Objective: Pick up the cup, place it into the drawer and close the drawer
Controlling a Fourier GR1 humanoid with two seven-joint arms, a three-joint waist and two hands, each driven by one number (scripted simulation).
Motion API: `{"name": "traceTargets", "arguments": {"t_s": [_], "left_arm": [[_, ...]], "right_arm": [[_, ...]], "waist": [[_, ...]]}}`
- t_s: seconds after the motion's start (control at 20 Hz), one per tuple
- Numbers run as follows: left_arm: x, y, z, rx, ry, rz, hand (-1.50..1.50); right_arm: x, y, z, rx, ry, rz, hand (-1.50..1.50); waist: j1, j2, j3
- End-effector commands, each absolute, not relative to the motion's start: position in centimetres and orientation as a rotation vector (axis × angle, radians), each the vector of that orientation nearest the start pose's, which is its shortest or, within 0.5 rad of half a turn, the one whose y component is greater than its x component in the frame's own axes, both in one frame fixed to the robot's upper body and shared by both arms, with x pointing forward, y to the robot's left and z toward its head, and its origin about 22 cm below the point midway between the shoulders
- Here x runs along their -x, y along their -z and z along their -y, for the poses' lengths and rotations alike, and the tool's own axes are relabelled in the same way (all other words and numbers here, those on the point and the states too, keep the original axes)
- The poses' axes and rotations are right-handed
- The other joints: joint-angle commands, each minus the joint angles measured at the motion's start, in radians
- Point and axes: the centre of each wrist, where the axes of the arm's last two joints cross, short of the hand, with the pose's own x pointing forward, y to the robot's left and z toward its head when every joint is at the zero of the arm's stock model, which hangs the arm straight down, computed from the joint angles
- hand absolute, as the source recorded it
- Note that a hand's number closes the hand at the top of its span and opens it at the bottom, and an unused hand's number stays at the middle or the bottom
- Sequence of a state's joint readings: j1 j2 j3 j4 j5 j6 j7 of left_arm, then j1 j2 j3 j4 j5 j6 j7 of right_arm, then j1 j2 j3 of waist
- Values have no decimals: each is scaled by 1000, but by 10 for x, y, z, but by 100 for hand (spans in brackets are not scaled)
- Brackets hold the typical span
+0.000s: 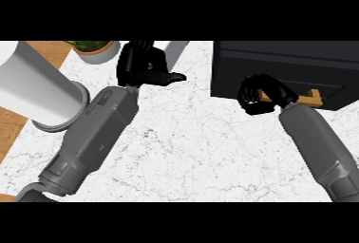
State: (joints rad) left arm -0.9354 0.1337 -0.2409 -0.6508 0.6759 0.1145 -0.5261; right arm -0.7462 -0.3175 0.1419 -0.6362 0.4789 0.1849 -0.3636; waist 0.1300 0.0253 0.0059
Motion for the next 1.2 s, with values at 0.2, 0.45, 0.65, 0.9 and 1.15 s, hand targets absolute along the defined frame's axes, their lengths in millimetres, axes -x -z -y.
{"name": "traceTargets", "arguments": {"t_s": [0.2, 0.45, 0.65, 0.9, 1.15], "left_arm": [[-418, -68, -157, 387, -42, 1904, -150], [-415, -64, -157, 399, -34, 1904, -150], [-414, -64, -164, 428, -32, 1895, -150], [-411, -59, -163, 447, -12, 1885, -150], [-406, -53, -163, 483, -14, 1868, -150]], "right_arm": [[-433, -81, 291, 367, -866, 1585, 150], [-437, -101, 302, 342, -841, 1596, 150], [-438, -115, 309, 334, -824, 1624, 150], [-438, -127, 314, 295, -802, 1637, 150], [-434, -126, 324, 267, -813, 1619, 150]], "waist": [[50, 11, 0], [56, 20, 0], [75, 22, -2], [87, 23, -3], [96, 28, -3]]}}
